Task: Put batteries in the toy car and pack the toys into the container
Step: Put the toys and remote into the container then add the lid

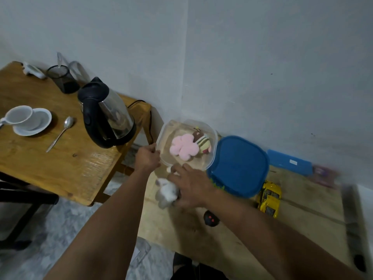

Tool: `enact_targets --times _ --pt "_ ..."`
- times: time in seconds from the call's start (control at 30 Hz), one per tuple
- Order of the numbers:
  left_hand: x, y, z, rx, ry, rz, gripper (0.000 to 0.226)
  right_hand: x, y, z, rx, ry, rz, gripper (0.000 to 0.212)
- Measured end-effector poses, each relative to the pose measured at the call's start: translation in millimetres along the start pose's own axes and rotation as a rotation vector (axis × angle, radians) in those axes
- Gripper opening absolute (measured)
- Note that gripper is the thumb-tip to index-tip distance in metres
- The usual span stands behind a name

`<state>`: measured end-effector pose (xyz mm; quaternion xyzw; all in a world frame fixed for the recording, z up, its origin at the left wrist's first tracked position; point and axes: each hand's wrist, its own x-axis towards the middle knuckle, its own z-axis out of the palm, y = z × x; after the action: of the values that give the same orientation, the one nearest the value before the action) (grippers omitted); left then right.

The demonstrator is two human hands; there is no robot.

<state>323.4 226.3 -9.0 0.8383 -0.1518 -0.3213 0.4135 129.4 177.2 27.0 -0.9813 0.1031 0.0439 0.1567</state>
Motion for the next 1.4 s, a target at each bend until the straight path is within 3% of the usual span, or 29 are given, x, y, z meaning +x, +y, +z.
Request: enact_targets --times 0.1,0.17,0.27,0.37,0.47,0.57,0.67,0.8,0.9,1.03,1.13,1.27,1.4 --pt "2.5 -5.8 -0.2 -0.029 -0.010 -0.003 0.035 7.3 22.7 -28.9 0.050 0.229 0.151 0.072" --pt "2.1 -10.4 0.1 -0.050 -0.021 -0.021 0.040 20.0 36.9 -37.3 0.050 0.259 0.294 0.064" --pt "-1.0 -13.5 1.9 -0.033 -0.018 -0.016 0.039 38.6 50.7 -25.4 0.029 0.096 0.426 0.058" --pt "-1.3 -18.6 2.5 -0.074 -0.030 -0.043 0.040 39.5 53.8 -12.9 0.183 -0.088 0.352 0.050" --pt "-3.8 -22.2 2.6 -0.112 -0.063 -0.035 0.040 27.5 52.3 -20.2 0.399 0.107 0.337 0.046" --pt "-7.0 -22.0 3.4 -0.136 -0.045 -0.050 0.042 9.2 50.8 -31.2 0.291 0.263 0.385 0.029" --pt "-7.7 -19.9 2.8 -0.143 -0.033 -0.058 0.046 -15.0 43.9 -40.8 0.124 0.125 0.456 0.025" --pt "-8.7 -19.6 1.6 -0.121 -0.030 -0.052 0.047 -42.9 30.2 -23.5 -0.046 -0.287 0.545 0.064" --pt "-13.4 -18.0 1.3 0.041 -0.001 0.074 0.061 -54.2 21.9 7.2 -0.082 -0.424 0.575 0.070" --pt "-27.9 -11.9 7.4 0.168 0.065 0.256 0.059 -58.7 19.1 31.3 -0.057 -0.325 0.556 0.050" --pt "-36.7 -8.9 11.9 0.203 0.040 0.264 0.050 -60.1 23.4 33.3 0.006 -0.288 0.549 0.046" --pt "-32.5 -11.1 14.1 0.263 0.069 0.289 0.043 -57.9 32.6 20.6 0.144 -0.264 0.579 0.057" --pt "-27.0 -12.6 12.2 0.347 0.067 0.324 0.062 -48.5 45.5 -19.7 0.457 -0.066 0.678 0.069"
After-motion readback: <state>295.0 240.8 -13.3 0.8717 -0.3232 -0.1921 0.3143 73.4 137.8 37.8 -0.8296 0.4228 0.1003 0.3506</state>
